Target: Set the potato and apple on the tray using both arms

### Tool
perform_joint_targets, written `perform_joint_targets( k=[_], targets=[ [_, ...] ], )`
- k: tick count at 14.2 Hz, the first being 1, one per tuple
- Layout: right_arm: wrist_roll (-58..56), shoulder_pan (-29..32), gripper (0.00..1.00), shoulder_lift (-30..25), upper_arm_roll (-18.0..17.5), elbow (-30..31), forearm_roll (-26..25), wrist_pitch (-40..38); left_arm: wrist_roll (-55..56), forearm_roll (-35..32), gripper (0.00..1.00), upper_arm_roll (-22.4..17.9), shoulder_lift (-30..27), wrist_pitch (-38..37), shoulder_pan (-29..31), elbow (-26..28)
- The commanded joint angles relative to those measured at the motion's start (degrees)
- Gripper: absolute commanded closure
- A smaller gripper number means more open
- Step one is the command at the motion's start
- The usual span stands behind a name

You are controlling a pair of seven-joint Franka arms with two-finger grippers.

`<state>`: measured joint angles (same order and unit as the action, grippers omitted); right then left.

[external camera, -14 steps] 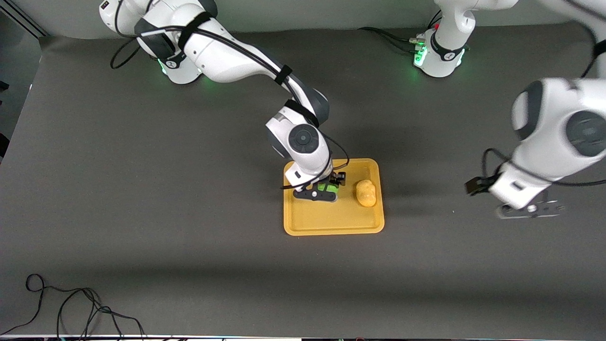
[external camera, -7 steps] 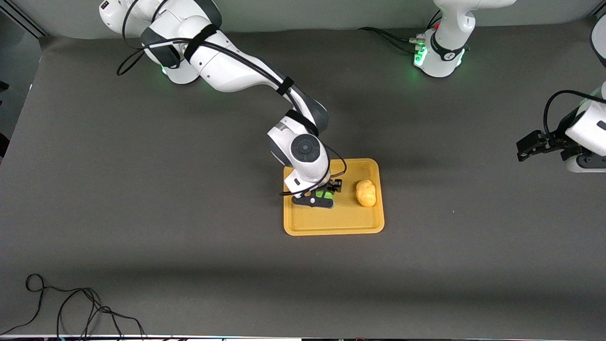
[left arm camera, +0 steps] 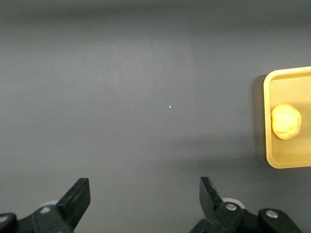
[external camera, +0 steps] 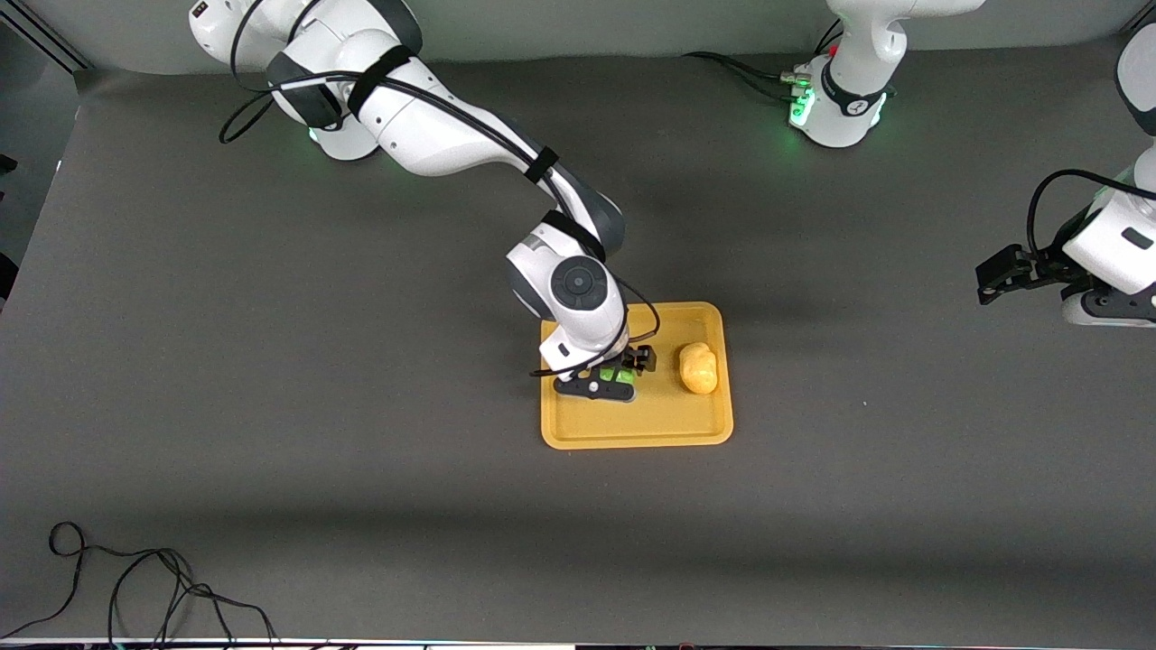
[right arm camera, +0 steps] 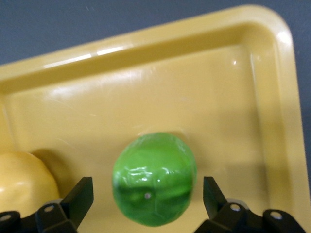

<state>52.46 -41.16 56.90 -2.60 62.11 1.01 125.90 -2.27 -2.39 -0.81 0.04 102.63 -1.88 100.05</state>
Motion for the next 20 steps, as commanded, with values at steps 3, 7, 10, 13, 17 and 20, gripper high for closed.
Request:
perform_joint_targets(
  k=[3, 7, 10, 13, 17, 20],
  targets=[
    [-3.68, 5.82, 0.00, -19.76, -0.13, 14.14, -0.66, -5.57, -1.15, 0.46, 0.00, -0.25, 0.48, -0.06, -0.23, -1.79],
    [-14.72, 13.62, 0.00, -36.30, 0.31, 29.97, -0.66, -7.50, -1.15, 0.46, 0.00, -0.25, 0.57, -0.41, -0.14, -1.79],
    [-22.46, 22.06, 0.00, -40.36, 0.49, 30.01, -0.57, -18.46, -1.15, 0.46, 0.00, -0.25, 0.57, -0.41, -0.14, -1.79],
    [-30.72, 30.23, 0.00, -43.00, 0.49, 28.43, -0.49, -23.84, -1.07, 0.46, 0.00, -0.25, 0.84, -0.15, -0.14, -1.79],
    [-38.22, 37.98, 0.00, -48.36, -0.56, 28.33, -0.66, -24.56, -1.15, 0.46, 0.00, -0.25, 0.84, -0.32, -0.14, -1.79],
    [-38.22, 42.28, 0.00, -53.81, -1.26, 28.77, -0.84, -27.36, -1.15, 0.46, 0.00, -0.25, 1.01, 0.03, -0.14, -1.79]
  ],
)
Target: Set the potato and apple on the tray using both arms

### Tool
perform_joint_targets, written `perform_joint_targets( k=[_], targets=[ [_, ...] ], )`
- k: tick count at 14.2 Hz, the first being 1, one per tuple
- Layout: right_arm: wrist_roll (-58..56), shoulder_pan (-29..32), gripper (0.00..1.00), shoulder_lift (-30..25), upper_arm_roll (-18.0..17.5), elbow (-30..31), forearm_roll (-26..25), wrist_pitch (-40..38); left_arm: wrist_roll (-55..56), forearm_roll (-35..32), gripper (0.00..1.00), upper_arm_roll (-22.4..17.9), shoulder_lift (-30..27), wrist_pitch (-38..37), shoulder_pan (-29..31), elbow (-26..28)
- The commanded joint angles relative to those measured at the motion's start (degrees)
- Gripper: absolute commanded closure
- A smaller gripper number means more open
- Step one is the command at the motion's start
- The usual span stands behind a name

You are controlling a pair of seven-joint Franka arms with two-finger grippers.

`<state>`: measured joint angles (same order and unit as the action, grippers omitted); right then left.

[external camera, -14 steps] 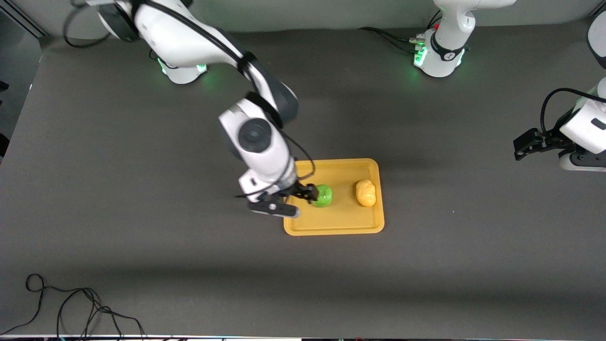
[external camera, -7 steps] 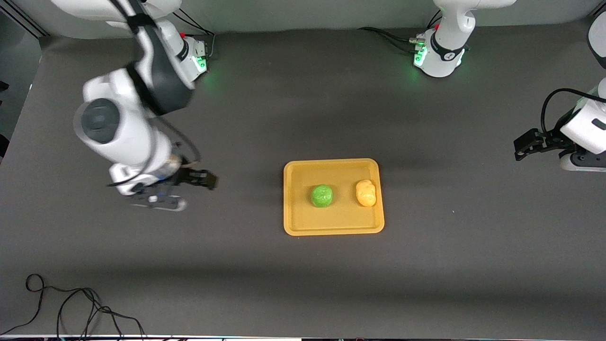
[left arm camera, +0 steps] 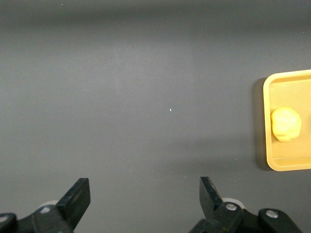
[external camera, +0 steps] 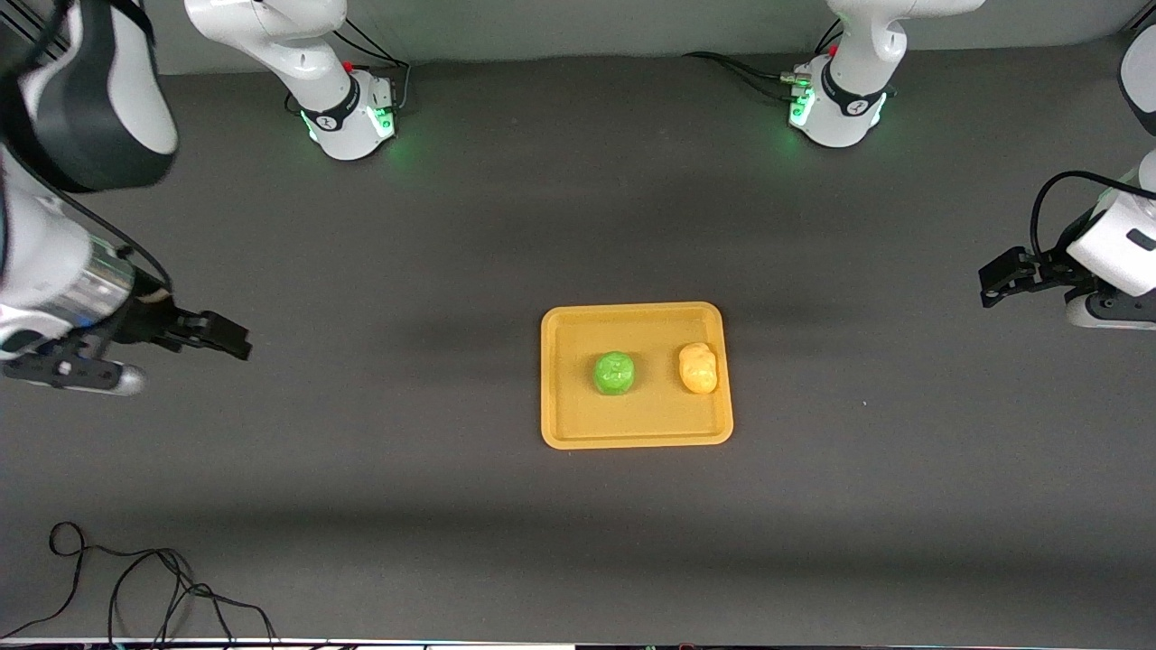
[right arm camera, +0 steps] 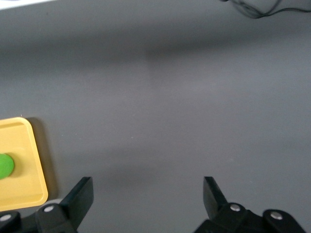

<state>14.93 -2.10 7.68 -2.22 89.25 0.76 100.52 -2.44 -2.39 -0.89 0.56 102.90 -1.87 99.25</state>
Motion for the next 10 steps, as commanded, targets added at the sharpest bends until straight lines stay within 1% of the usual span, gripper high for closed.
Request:
perform_joint_targets(
  k=[1, 2, 3, 4, 5, 7, 10],
  targets=[
    [-0.86, 5.59, 0.00, -5.73, -2.77, 1.72, -0.24, -3.30, -0.99, 0.46, 0.00, -0.17, 0.50, -0.24, -0.15, -0.99],
    [-3.13, 6.92, 0.00, -6.35, -4.44, 1.72, -0.24, -6.01, -0.99, 0.46, 0.00, -0.17, 0.50, -0.16, -0.24, -0.99],
    [-8.11, 7.37, 0.00, -6.88, -5.59, 1.63, -0.59, -9.09, -0.99, 0.46, 0.00, -0.17, 0.50, 0.11, -0.24, -0.99],
    [-10.86, 7.90, 0.00, -7.15, -5.68, 1.63, -0.68, -9.99, -0.99, 0.46, 0.00, -0.17, 0.58, 0.20, -0.24, -0.99],
    [-10.88, 8.69, 0.00, -7.76, -5.77, 1.89, -0.59, -10.35, -0.99, 0.46, 0.00, -0.17, 0.58, 0.20, -0.24, -0.99],
    [-11.50, 9.48, 0.00, -10.56, -5.86, 4.95, -0.32, -10.61, -0.99, 0.46, 0.00, -0.17, 0.58, 0.20, -0.24, -0.99],
    [-11.76, 9.84, 0.00, -10.93, -5.95, 5.14, -0.24, -10.79, -0.99, 0.46, 0.00, -0.17, 0.67, 0.20, -0.24, -0.99]
  ],
)
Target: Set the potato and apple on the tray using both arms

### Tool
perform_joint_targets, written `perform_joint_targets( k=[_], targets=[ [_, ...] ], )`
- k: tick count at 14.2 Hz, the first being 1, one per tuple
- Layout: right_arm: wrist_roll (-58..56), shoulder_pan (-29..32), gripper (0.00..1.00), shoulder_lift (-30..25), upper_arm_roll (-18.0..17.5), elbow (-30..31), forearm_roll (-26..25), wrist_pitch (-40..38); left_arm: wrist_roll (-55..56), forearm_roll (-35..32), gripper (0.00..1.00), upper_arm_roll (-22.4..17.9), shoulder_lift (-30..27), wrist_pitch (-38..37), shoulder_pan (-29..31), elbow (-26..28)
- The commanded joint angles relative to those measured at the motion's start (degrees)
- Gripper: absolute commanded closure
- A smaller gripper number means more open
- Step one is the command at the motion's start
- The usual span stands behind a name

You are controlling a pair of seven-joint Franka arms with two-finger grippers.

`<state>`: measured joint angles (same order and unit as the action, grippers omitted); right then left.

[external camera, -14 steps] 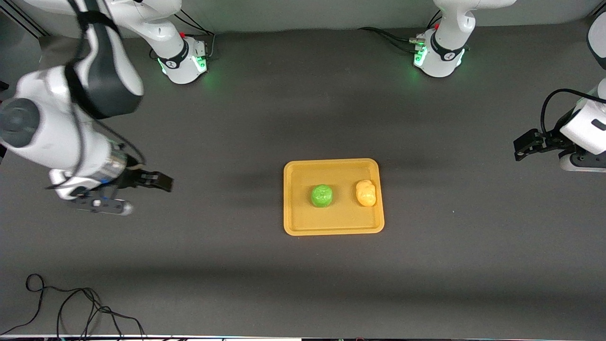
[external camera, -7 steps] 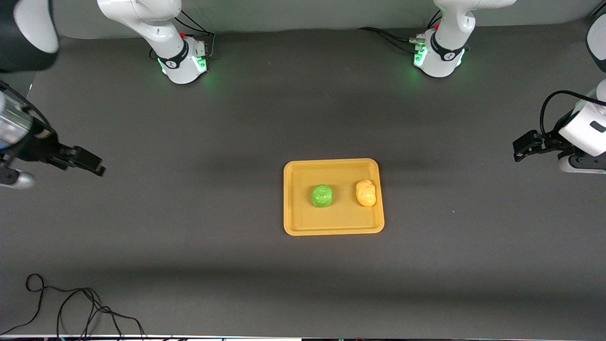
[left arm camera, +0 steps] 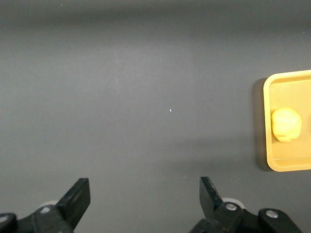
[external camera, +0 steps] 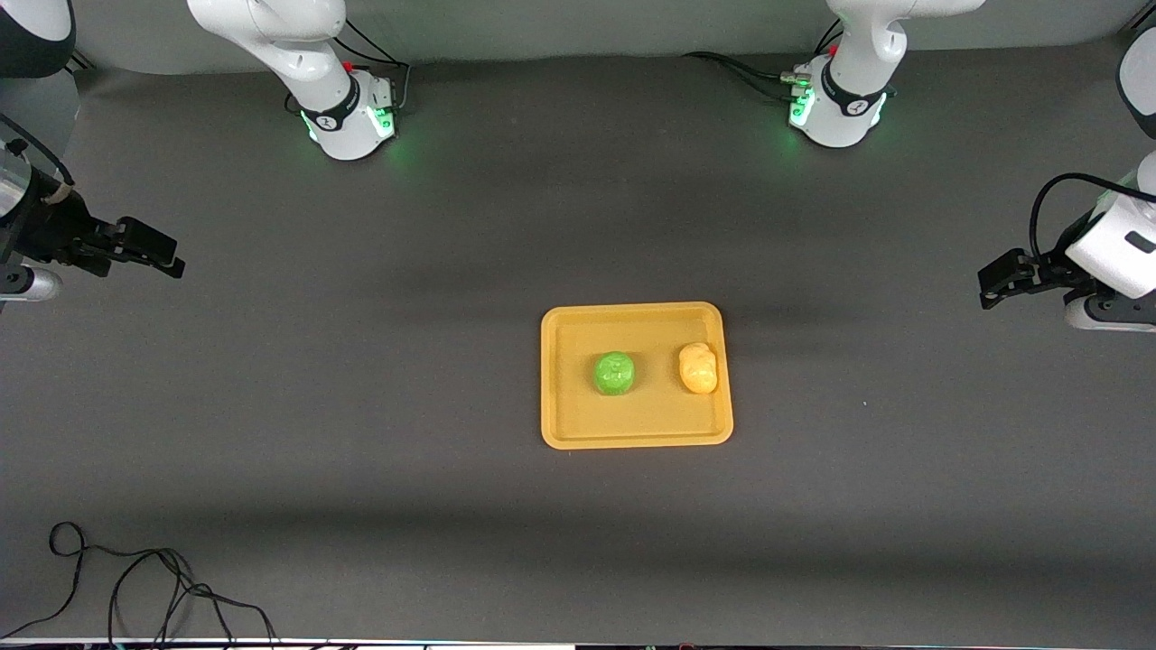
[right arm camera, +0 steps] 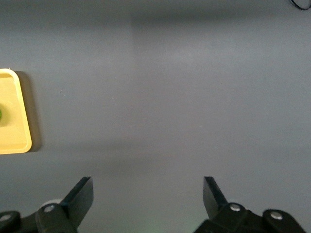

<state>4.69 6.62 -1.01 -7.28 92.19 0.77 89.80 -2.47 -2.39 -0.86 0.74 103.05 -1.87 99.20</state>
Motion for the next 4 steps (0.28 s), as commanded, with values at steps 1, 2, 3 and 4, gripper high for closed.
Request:
perform_joint_targets(
  k=[1, 2, 3, 4],
  targets=[
    [-1.61, 1.11, 0.00, -2.25, -0.89, 2.29, -0.32, -0.06, -0.96, 0.46, 0.00, -0.20, 0.49, 0.04, -0.24, -0.93],
    [-1.53, 1.11, 0.00, -2.16, -0.89, 2.30, -0.33, -0.06, -0.96, 0.46, 0.00, -0.20, 0.49, 0.04, -0.24, -1.02],
    [-1.53, 1.03, 0.00, -1.90, -0.89, 2.30, -0.33, 0.11, -0.96, 0.46, 0.00, -0.20, 0.49, 0.04, -0.24, -0.94],
    [-1.53, 0.68, 0.00, -1.81, -0.72, 2.30, -0.33, 0.46, -0.96, 0.46, 0.00, -0.20, 0.49, 0.04, -0.24, -1.02]
  ],
)
